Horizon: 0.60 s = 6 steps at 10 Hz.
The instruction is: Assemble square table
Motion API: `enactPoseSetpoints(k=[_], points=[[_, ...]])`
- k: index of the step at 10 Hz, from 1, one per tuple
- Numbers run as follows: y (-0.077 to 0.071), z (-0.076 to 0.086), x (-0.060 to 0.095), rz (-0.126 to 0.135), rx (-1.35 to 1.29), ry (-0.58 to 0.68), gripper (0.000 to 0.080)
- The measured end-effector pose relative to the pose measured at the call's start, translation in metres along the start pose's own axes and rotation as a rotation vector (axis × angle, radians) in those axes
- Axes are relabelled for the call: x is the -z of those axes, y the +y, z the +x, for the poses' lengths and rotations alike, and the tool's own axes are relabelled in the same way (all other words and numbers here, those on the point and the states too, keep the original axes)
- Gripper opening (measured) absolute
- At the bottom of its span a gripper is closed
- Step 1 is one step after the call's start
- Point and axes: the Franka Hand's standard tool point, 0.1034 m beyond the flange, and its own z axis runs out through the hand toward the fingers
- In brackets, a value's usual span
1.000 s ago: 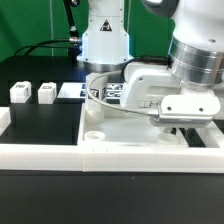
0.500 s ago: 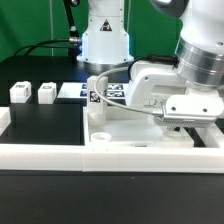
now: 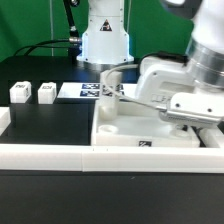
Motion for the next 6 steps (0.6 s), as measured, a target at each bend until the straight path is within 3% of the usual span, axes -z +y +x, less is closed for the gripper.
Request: enactPoseSetpoints(k=[3,6], points=[[0.0004,-0.0003,0.0029,0.09,-0.016,0.032,0.007],[-0.003,-0.0008,0.0006,0.095,0.02,0.041,0.0088]])
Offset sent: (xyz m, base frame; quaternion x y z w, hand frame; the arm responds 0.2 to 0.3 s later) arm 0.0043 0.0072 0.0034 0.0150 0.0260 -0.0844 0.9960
